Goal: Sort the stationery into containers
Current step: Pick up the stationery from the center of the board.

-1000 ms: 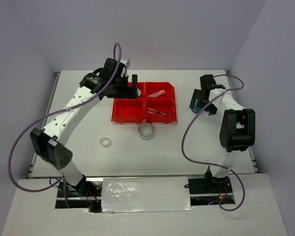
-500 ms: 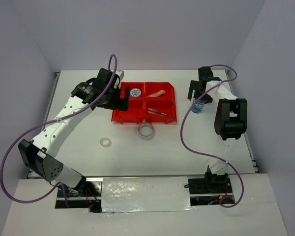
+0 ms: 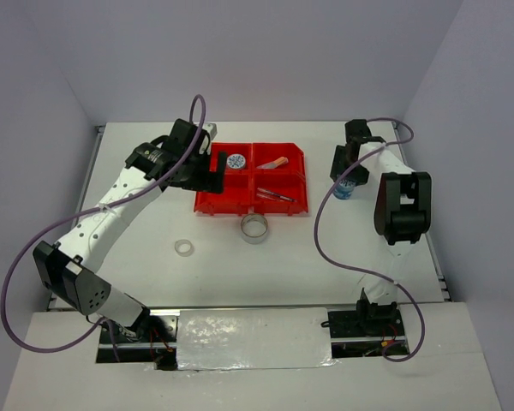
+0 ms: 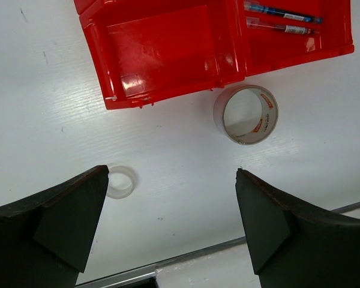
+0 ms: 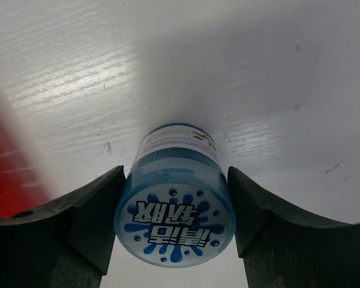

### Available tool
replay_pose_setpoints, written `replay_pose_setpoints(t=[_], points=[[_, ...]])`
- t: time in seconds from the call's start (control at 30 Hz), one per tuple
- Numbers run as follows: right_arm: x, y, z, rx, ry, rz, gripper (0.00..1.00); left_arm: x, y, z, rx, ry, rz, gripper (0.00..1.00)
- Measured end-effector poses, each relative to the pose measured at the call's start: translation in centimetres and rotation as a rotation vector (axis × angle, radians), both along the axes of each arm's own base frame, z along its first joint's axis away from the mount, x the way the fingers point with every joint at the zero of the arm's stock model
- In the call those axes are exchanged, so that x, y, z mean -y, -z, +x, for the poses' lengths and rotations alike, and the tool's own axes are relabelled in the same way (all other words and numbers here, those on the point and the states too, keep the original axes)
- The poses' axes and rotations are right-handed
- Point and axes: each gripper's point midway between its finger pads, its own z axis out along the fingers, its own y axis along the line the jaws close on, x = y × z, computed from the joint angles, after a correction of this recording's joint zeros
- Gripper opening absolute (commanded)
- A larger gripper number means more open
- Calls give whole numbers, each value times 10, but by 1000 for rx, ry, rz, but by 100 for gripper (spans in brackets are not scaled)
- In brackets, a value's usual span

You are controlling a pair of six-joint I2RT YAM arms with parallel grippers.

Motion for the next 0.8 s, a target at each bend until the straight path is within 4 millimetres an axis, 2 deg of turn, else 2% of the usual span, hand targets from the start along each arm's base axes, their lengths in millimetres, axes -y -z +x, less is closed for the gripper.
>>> replay_pose_setpoints(t=[0.03,0.07,0.2,0.27,0.3,0.37,0.43,0.53,0.57,0.63,0.7,0.77,0.8], points=[[0,0,-1,0,4,2,16,0,0,1,0,0,0,99],[-1,0,-3,-2,7,5,0,1,1,1,1,1,-1,99],[-6,-3,-10,-5,20,38,0,1,0,3,10,5,-1,99],[-11,-12,-17,6,30,73,0,0,0,4,16,8,7,99],[-15,-20,-19,21,33,93,0,-1,-1,5,19,2,13,99],[-26,-49,-20,88,38,141,0,-6,-1,8,30,-26,29,99],[-41,-90,-14,204,30,190,0,-14,-1,12,41,-91,44,99],[-89,-150,-3,371,-43,280,0,-40,0,18,44,-241,70,99],[-114,-169,2,420,-84,325,0,-51,0,19,42,-299,71,99],[-167,-193,13,477,-167,408,0,-78,4,19,32,-412,73,99],[-217,-204,23,504,-240,481,0,-104,7,16,27,-511,70,99],[-268,-199,30,497,-303,542,0,-126,8,8,26,-573,67,99],[-293,-191,32,480,-325,572,0,-132,7,4,30,-585,58,99]])
